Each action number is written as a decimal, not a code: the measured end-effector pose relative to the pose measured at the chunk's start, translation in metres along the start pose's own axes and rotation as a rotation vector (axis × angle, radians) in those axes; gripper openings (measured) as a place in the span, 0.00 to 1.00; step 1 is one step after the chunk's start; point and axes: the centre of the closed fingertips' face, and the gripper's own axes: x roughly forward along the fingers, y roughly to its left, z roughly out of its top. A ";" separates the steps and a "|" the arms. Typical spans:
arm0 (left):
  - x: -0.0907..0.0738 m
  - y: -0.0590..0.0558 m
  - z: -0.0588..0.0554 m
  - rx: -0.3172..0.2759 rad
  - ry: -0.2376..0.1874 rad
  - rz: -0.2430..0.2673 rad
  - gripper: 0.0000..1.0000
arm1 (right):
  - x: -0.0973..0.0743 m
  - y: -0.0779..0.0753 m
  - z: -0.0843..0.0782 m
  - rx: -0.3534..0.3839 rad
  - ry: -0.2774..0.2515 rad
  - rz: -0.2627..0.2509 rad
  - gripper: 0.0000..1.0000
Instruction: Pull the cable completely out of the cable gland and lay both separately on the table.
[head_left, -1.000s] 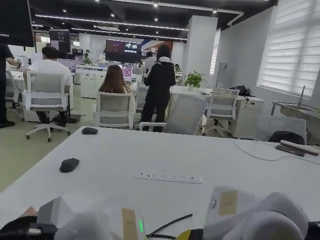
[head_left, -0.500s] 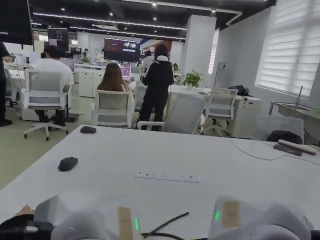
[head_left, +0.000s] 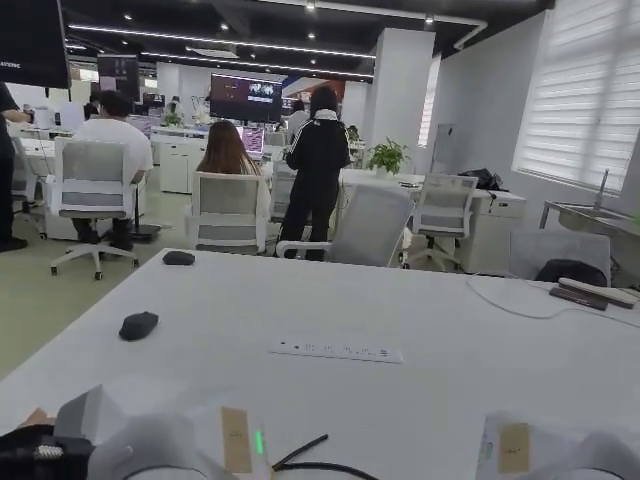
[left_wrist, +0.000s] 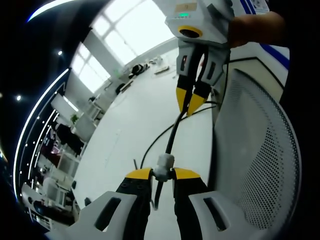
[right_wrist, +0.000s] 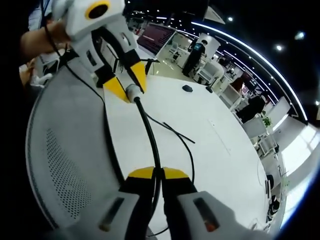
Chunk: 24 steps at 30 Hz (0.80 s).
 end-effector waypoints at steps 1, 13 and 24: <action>0.000 0.000 0.000 -0.001 0.000 0.000 0.17 | 0.000 -0.001 -0.003 -0.003 0.009 -0.004 0.03; 0.000 -0.003 0.000 -0.005 0.003 -0.007 0.17 | 0.004 -0.014 -0.050 0.004 0.145 -0.038 0.04; 0.003 -0.009 -0.003 0.000 0.029 -0.028 0.17 | 0.008 0.020 0.001 0.055 0.023 0.086 0.26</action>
